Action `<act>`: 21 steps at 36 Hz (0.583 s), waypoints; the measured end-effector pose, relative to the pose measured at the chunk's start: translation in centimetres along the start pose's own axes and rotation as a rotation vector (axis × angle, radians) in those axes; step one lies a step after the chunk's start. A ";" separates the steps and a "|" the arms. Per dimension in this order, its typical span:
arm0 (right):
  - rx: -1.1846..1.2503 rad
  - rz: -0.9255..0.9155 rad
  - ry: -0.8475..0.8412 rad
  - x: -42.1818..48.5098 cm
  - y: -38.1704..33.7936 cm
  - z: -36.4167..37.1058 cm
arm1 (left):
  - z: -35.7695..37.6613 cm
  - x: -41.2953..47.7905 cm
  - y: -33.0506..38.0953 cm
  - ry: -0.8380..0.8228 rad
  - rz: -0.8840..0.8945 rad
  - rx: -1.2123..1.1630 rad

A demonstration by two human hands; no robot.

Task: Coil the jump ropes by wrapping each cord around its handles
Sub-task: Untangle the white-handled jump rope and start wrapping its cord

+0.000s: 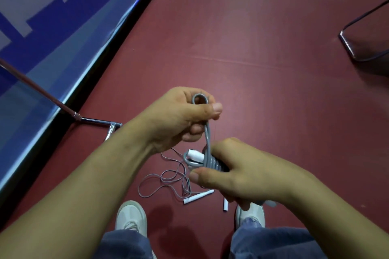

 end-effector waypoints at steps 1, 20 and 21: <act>0.008 0.001 -0.010 0.0 0.0 0.1 | 0.0 0.0 0.0 -0.019 0.004 -0.012; 0.344 -0.278 0.239 -1.1 -0.3 -3.1 | -0.7 -0.1 -2.1 0.186 0.033 -0.060; 0.364 -0.292 0.248 -1.1 -0.4 -3.2 | -0.7 -0.1 -2.2 0.183 0.022 -0.071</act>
Point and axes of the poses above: each hand's wrist, its own x-axis towards the middle knuckle, its own z-axis out of the palm, y = z × x, the point moved 5 cm from there along x, towards the middle knuckle, and after that the axes turned 15 degrees about x, right-handed, at the moved point
